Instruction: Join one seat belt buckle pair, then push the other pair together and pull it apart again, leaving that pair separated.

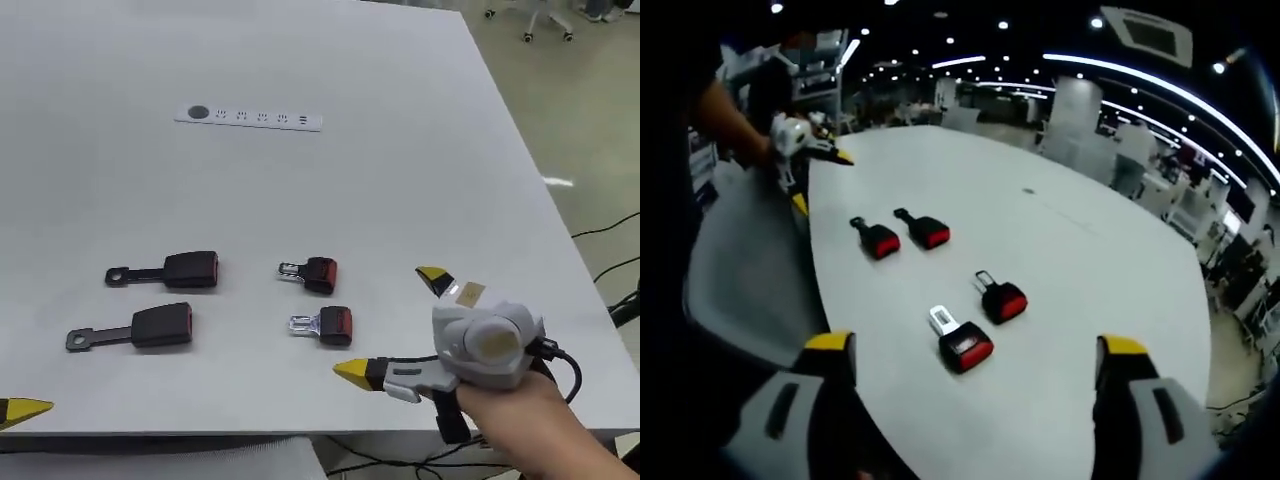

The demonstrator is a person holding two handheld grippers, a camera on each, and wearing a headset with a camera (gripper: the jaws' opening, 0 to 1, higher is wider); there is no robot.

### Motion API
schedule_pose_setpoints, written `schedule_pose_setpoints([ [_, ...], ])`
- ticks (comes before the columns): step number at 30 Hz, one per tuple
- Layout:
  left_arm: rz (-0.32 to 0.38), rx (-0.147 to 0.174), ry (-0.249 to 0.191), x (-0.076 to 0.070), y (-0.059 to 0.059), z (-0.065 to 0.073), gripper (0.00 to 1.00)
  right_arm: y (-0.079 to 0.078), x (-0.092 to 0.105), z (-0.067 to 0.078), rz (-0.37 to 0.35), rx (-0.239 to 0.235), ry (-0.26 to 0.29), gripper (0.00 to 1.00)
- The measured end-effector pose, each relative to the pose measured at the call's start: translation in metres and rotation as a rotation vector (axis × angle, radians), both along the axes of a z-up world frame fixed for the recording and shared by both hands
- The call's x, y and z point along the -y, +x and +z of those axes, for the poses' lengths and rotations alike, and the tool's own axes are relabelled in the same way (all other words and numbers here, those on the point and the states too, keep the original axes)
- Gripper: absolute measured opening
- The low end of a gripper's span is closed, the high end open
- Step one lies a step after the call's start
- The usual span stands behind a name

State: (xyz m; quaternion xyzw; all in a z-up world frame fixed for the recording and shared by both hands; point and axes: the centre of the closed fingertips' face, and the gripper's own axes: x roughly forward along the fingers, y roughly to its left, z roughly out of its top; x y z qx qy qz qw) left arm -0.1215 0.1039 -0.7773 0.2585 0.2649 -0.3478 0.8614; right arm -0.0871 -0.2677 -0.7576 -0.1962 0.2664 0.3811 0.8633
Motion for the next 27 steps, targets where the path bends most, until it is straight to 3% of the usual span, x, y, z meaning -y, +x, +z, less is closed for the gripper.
schedule_pose_setpoints([
  [3,-0.021,-0.025,0.037,0.001,-0.005,-0.004,1.00,0.001,0.000,-0.002,0.016,-0.004,-0.010,0.99],
  [4,-0.032,-0.018,0.052,0.002,-0.005,-0.004,1.00,0.001,0.000,-0.003,0.018,-0.006,-0.013,0.99],
  [9,-0.030,-0.038,0.064,-0.001,-0.004,-0.003,0.99,0.001,-0.002,-0.008,0.035,-0.049,-0.037,0.93],
  [11,-0.034,-0.046,0.070,0.001,-0.001,0.001,0.99,0.001,-0.001,-0.010,0.037,-0.066,-0.045,0.89],
  [13,-0.068,-0.032,0.076,0.007,0.004,0.005,0.99,0.000,-0.001,-0.012,0.044,-0.081,-0.059,0.87],
  [16,-0.078,-0.082,0.095,0.012,0.010,0.002,0.92,-0.001,-0.003,-0.016,0.076,-0.105,-0.084,0.85],
  [18,-0.093,-0.079,0.110,0.016,0.015,0.001,0.86,-0.002,-0.006,-0.017,0.097,-0.117,-0.080,0.79],
  [20,-0.101,-0.071,0.114,0.022,0.020,0.000,0.87,-0.002,-0.009,-0.018,0.114,-0.120,-0.089,0.75],
  [21,-0.115,-0.082,0.096,0.030,0.023,-0.001,0.87,-0.001,-0.010,-0.019,0.123,-0.116,-0.092,0.73],
  [22,-0.124,-0.089,0.099,0.033,0.024,-0.004,0.87,0.002,-0.012,-0.018,0.137,-0.083,-0.092,0.72],
  [24,-0.149,-0.101,0.126,0.039,0.029,-0.012,0.85,0.002,-0.017,-0.020,0.151,-0.092,-0.083,0.69],
  [25,-0.163,-0.143,0.113,0.046,0.027,-0.018,0.81,0.003,-0.019,-0.022,0.161,-0.087,-0.085,0.68],
  [27,-0.156,-0.177,0.093,0.057,0.032,-0.025,0.71,0.003,-0.020,-0.027,0.174,-0.087,-0.096,0.65],
])
